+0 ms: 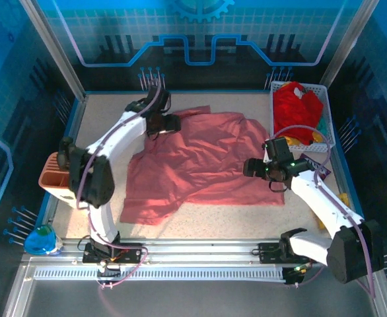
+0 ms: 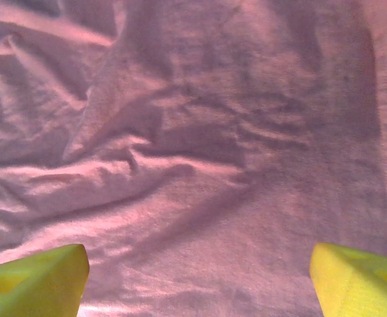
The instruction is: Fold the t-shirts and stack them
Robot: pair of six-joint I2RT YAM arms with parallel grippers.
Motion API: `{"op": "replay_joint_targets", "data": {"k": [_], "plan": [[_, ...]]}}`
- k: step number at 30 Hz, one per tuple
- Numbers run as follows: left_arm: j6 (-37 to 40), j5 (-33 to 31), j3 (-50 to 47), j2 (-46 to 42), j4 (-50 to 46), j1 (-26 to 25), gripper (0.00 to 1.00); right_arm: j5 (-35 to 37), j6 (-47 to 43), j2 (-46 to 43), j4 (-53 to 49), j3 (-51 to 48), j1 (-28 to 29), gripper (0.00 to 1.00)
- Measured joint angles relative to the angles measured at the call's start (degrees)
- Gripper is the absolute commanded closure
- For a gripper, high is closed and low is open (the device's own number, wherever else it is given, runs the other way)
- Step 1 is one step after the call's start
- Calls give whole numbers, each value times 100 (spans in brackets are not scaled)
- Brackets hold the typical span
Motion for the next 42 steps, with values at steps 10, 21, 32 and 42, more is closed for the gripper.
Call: {"op": "replay_joint_targets", "data": {"k": [10, 21, 32, 42], "plan": [[645, -81, 3729, 2977, -31, 0, 42, -221, -249, -293, 267, -225, 57, 12], [876, -264, 4297, 3766, -289, -9, 48, -251, -308, -79, 372, -249, 48, 12], [990, -706, 4297, 4044, -284, 7, 97, -315, -306, -136, 400, -251, 48, 13], [935, -1005, 2968, 3377, -13, 17, 100, -208, -258, -166, 363, -201, 48, 13]]}}
